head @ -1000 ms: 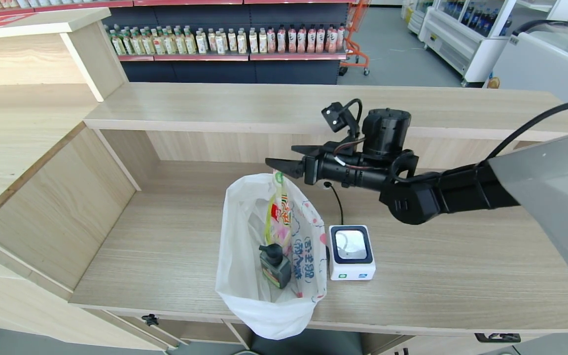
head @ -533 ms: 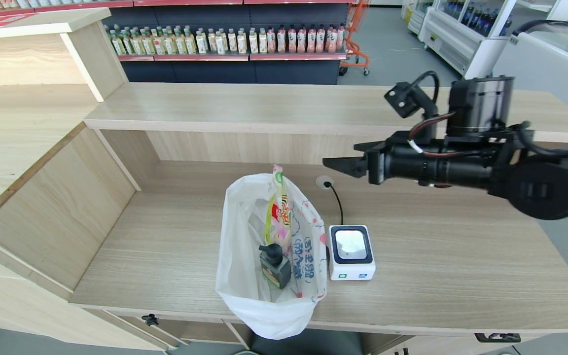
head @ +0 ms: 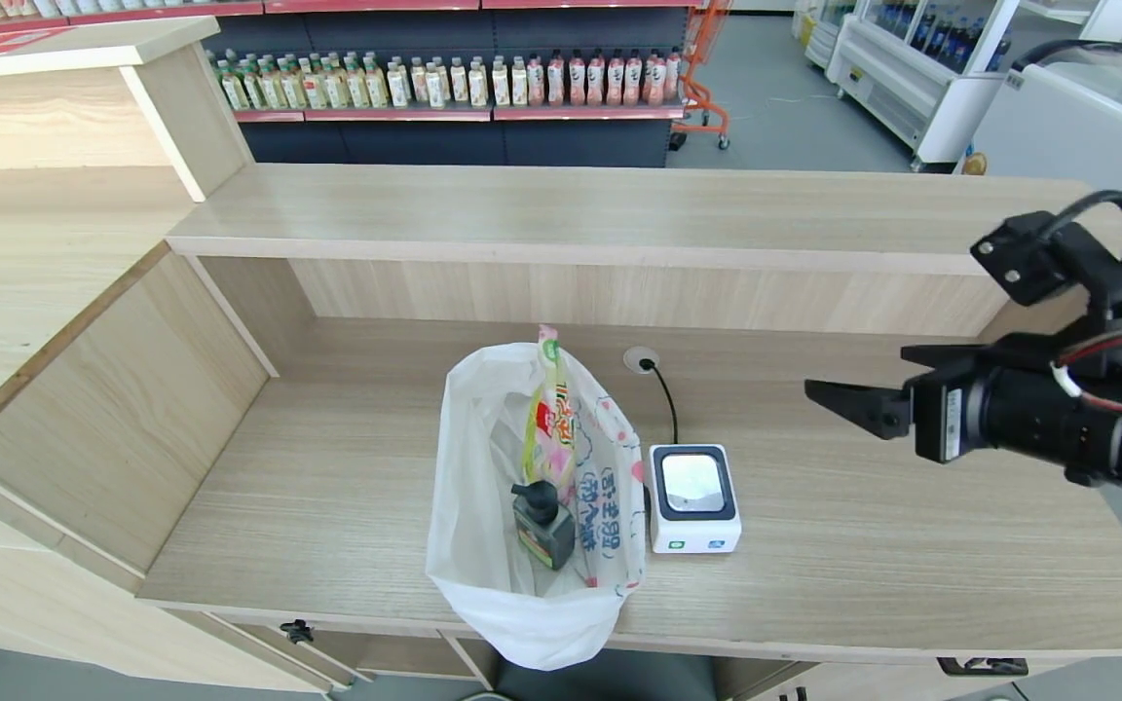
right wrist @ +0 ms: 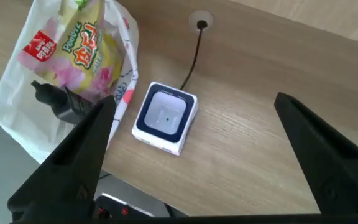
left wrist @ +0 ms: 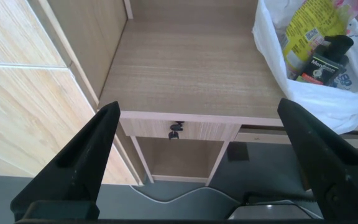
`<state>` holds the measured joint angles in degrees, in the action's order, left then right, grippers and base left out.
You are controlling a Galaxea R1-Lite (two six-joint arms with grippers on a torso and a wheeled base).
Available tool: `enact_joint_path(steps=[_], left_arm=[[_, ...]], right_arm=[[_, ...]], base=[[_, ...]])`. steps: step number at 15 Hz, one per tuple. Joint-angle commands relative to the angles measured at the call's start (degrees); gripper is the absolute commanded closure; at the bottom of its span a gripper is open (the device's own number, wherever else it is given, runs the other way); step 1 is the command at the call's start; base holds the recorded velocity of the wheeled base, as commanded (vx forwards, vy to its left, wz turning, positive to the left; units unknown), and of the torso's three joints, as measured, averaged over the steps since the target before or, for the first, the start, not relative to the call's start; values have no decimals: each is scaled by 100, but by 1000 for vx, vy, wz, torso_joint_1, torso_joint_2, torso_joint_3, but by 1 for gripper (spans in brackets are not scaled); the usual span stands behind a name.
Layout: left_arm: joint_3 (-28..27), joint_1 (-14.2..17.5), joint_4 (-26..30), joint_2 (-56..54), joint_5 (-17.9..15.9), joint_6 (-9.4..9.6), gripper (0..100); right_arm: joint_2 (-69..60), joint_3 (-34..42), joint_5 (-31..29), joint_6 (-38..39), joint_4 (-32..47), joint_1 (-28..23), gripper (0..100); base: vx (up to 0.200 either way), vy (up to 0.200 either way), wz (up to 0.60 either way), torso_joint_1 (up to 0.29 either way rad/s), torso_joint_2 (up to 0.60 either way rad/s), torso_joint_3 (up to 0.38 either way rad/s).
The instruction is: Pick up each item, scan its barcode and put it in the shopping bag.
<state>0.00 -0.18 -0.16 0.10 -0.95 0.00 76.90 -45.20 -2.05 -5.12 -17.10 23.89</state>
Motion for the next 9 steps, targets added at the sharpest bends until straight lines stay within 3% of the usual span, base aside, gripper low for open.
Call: enact_joint_path(steps=[1, 3, 7, 9], left_arm=[[0, 1, -2, -1, -2, 0, 0], [0, 1, -2, -1, -2, 0, 0], [0, 1, -2, -1, -2, 0, 0], [0, 1, -2, -1, -2, 0, 0]], right_arm=[[-861, 811, -156, 81, -30, -34, 0], [-1177, 1216, -472, 275, -83, -34, 0], [-2232, 2411, -516, 336, -91, -8, 0], [-2610, 2762, -384, 327, -65, -324, 0]], base=[[0, 0, 0, 0, 0, 0], [0, 0, 0, 0, 0, 0], [0, 0, 0, 0, 0, 0], [0, 0, 0, 0, 0, 0]])
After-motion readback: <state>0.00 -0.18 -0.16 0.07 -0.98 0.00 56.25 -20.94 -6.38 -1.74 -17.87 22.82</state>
